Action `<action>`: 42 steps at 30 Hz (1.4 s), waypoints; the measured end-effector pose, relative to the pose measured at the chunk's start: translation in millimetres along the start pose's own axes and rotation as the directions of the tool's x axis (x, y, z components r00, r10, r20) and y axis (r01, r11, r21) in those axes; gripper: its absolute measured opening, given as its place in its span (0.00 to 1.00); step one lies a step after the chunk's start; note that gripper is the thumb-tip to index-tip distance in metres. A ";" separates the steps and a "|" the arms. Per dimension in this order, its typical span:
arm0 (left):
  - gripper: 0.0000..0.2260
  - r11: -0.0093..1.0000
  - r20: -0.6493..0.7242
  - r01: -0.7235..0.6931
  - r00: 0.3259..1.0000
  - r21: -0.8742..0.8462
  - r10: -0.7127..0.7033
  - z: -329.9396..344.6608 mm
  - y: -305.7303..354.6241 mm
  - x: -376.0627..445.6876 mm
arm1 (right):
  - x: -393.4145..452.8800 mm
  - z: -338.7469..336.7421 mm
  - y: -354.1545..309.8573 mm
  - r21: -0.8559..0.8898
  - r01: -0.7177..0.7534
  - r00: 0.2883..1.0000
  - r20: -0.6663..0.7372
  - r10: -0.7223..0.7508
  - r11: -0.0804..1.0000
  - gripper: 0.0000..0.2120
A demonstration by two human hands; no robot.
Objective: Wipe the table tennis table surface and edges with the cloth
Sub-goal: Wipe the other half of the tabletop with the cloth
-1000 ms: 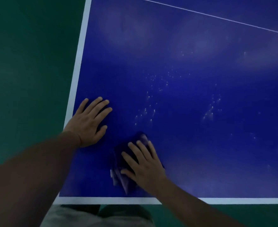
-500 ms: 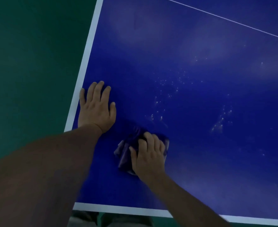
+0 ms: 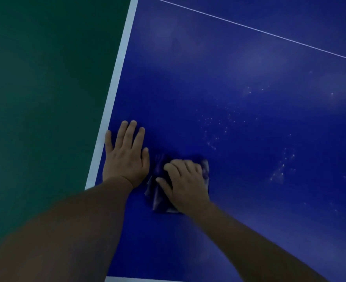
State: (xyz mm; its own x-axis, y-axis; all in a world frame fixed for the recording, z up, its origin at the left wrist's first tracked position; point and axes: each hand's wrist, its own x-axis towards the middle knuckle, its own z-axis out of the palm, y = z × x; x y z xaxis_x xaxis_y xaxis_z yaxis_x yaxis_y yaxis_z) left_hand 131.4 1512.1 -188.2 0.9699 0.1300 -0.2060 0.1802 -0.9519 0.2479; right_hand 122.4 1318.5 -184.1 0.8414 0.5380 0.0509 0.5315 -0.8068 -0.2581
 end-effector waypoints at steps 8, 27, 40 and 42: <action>0.28 1.000 -0.006 -0.010 1.000 -0.010 0.010 0.7 -1.9 0.3 | 53.5 -22.6 59.8 -0.010 -0.457 0.888 -0.055 0.456 0.889 0.16; 0.28 0.998 0.021 0.015 1.000 -0.054 -0.013 -11.6 1.3 1.1 | 71.2 -29.5 59.2 -0.061 -0.371 0.926 -0.099 0.364 0.927 0.09; 0.22 0.995 -0.081 -0.012 0.997 -0.095 0.004 -24.1 61.2 147.2 | 101.2 -37.3 110.8 -0.133 -0.192 0.979 -0.100 0.179 0.972 0.25; 0.21 0.996 -0.095 -0.010 0.995 -0.084 0.002 -25.4 71.3 179.6 | 107.7 -24.6 103.4 -0.073 -0.122 0.989 -0.097 0.115 0.990 0.12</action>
State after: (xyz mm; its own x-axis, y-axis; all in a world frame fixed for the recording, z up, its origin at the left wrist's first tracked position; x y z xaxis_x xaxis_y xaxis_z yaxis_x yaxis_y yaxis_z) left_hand 322.6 1474.6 -183.4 0.9815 0.1536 -0.1143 0.1833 -0.9265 0.3286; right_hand 270.4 1287.0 -181.6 0.9025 0.4152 0.1144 0.4302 -0.8823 -0.1910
